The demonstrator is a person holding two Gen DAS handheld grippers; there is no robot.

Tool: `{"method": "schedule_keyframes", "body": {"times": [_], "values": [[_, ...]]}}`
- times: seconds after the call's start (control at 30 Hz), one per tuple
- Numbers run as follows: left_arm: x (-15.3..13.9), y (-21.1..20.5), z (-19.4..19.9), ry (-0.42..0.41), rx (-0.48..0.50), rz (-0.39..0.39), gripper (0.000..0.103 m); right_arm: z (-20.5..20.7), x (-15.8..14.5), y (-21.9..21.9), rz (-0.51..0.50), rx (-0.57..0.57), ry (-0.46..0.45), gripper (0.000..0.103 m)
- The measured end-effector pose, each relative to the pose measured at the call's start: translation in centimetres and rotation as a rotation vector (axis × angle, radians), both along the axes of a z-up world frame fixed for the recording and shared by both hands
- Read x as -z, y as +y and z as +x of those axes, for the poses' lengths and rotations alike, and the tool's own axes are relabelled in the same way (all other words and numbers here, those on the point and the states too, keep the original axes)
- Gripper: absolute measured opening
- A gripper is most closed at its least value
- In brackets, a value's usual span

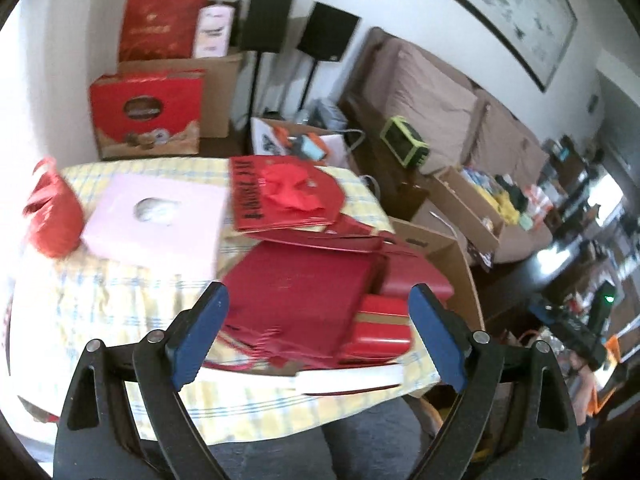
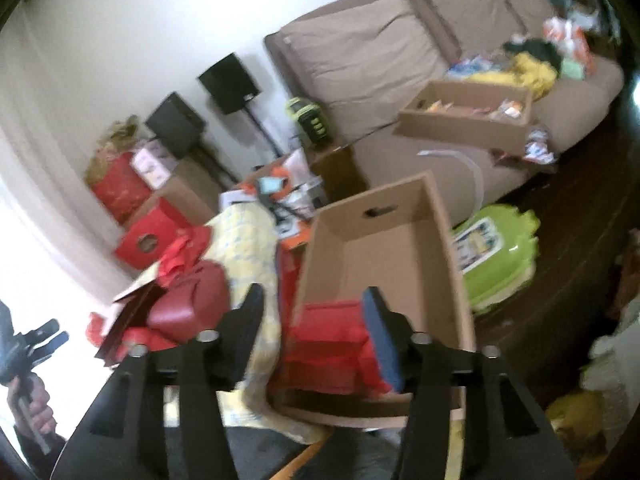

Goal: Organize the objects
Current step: 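Withdraw both grippers from the box back over the checked tablecloth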

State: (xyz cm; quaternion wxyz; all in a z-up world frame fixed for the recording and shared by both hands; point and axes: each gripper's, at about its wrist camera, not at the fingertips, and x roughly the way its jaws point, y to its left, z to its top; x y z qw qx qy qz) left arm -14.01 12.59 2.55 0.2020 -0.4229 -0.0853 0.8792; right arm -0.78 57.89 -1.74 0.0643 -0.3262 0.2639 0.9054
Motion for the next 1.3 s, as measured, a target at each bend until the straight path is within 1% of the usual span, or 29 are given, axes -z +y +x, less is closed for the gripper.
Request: {"method": "schedule_keyframes", "body": {"times": [0.07,0.2,0.3,0.47,0.57,0.67,0.73,0.83,0.93,1.07,1.2,1.3], "values": [[0.2,-1.6,-0.2,-0.002,-0.029,0.009,0.090,-0.2,-0.6,0.3,0.032,0.042,-0.031,0.061],[-0.1,-5.0,-0.1,0.027,-0.098,0.014,0.090,-0.3,-2.0,0.7,0.004,0.057,-0.009,0.061],[0.1,-7.8,-0.1,0.030,-0.152,0.035,0.090,-0.3,-3.5,-0.1,0.023,0.054,0.016,0.061],[1.0,-11.9,0.1,0.021,-0.230,0.061,0.090,-1.1,-6.2,-2.4,0.014,-0.004,0.077,0.062],[1.4,-13.2,0.5,0.021,-0.265,0.051,0.090,-1.8,-7.4,-4.1,0.009,-0.054,0.101,0.062],[1.4,-13.9,0.8,0.031,-0.285,0.042,0.090,-2.2,-8.1,-6.1,0.007,-0.092,0.113,0.063],[1.4,-14.1,1.0,0.032,-0.291,0.049,0.090,-2.4,-8.2,-7.4,0.000,-0.121,0.116,0.064],[1.3,-13.9,1.5,0.033,-0.291,0.052,0.090,-2.4,-8.1,-9.5,-0.008,-0.174,0.112,0.065],[1.3,-13.3,2.4,0.034,-0.291,0.038,0.090,-2.1,-7.8,-11.3,-0.003,-0.209,0.104,0.065],[0.3,-12.6,3.6,0.059,-0.289,0.014,0.090,-1.5,-7.4,-12.7,-0.021,-0.235,0.097,0.065],[-0.5,-11.8,4.8,0.070,-0.270,0.011,0.090,-0.4,-8.0,-13.6,-0.028,-0.254,0.112,0.065],[-0.7,-11.1,5.6,0.065,-0.259,0.007,0.091,0.3,-8.7,-14.4,-0.027,-0.276,0.124,0.067]]}}
